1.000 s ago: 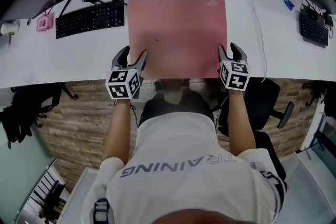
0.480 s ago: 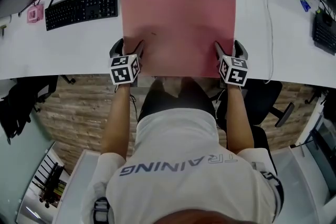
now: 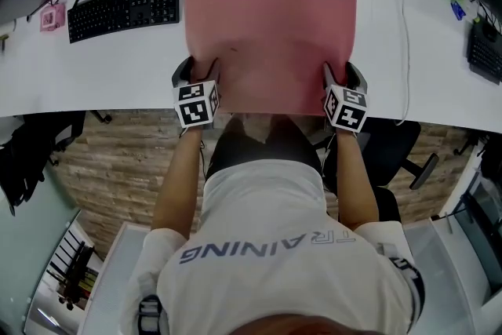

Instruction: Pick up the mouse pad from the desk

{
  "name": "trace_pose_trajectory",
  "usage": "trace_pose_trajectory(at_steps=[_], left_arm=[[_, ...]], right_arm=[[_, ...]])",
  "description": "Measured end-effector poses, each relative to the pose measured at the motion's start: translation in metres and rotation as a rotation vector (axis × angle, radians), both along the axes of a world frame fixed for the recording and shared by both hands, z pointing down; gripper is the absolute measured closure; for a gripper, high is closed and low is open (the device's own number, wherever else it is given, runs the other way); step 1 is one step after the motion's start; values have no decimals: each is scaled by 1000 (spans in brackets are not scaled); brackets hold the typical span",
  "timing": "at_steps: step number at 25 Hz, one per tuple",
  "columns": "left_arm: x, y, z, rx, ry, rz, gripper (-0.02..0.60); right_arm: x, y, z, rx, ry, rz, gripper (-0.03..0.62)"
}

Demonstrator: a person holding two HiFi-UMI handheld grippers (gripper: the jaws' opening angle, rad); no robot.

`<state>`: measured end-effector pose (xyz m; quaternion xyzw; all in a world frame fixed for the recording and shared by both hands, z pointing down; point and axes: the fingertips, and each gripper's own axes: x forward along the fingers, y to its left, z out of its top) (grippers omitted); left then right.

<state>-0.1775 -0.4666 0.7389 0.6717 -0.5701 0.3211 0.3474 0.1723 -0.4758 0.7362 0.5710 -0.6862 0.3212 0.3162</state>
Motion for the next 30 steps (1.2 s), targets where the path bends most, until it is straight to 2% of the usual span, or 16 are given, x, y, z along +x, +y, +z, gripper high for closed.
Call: trace_pose_trajectory(at_steps=[2, 4, 7, 10, 15, 21, 30], left_arm=[[3, 2, -1, 0, 3, 8, 293], [7, 4, -3, 11, -5, 20, 360], [12, 4, -7, 27, -17, 38, 385], [18, 7, -18, 33, 37, 56, 426], [28, 7, -48, 64, 145, 73, 476], [35, 1, -86, 115, 173, 112, 483], [26, -11, -169, 294, 207, 151, 482]], right_arm=[[-5, 2, -1, 4, 1, 4, 351], [-12, 3, -2, 6, 17, -7, 396], [-19, 4, -6, 11, 36, -34, 455], [-27, 7, -16, 18, -3, -34, 525], [-36, 8, -47, 60, -66, -15, 534], [-36, 8, -92, 122, -54, -18, 536], [-41, 5, -178, 304, -59, -5, 536]])
